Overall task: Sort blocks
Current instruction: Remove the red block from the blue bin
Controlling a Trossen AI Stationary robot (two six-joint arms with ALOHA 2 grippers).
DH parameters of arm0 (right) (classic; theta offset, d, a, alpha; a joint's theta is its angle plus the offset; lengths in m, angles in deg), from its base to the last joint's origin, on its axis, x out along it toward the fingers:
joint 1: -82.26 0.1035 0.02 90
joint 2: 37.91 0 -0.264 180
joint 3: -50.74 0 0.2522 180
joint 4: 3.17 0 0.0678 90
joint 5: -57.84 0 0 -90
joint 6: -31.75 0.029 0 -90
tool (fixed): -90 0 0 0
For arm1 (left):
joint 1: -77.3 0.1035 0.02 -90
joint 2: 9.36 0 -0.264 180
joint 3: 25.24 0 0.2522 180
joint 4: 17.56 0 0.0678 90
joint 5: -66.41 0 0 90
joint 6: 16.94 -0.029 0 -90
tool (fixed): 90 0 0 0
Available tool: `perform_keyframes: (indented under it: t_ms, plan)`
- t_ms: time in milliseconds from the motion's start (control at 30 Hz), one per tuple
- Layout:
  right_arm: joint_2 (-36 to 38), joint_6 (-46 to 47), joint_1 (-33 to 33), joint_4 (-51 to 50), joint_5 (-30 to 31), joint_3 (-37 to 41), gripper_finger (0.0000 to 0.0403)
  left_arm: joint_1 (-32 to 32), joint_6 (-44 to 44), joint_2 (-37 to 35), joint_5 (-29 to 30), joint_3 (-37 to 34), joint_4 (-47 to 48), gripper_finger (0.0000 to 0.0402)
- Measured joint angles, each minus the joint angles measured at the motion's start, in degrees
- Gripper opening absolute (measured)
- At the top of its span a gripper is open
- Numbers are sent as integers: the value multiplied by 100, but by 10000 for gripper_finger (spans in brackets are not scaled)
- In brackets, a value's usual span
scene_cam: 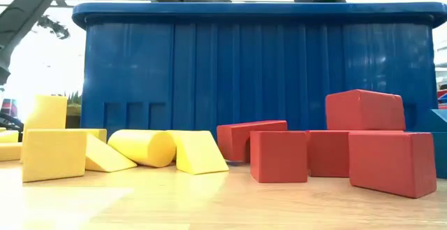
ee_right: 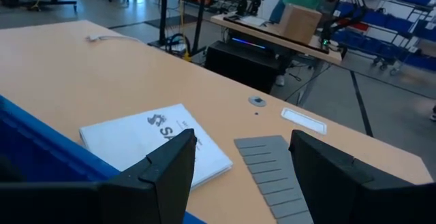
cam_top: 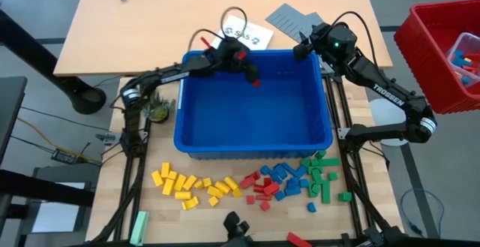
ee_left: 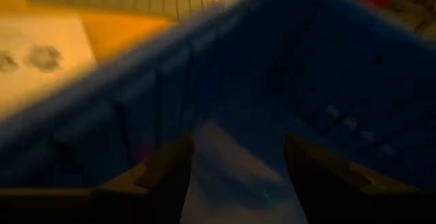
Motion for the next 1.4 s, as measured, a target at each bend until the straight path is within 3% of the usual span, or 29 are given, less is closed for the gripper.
perform_keyframes:
  t_ms: [233,400,600,833,1033,1400]
  plan:
    - [2,-44,2,-36,-5,0,227,148,-551,-791,259,2,50,239]
    - [-14,-42,-1,-362,-655,0,227,609,-1330,-847,-468,-7,359,239]
    - [-17,166,-4,-922,-884,0,227,1286,-2889,-846,-613,-7,784,239]
    - [-76,249,-4,-1039,-1367,0,227,1918,-3299,-464,-1859,-32,1065,239]
    - [-186,256,-2,-1062,-1458,0,227,1998,-3598,-289,-2595,-24,1270,239]
    - [-214,254,4,-1090,-1540,0,227,1922,-3649,8,-1956,-66,1322,238]
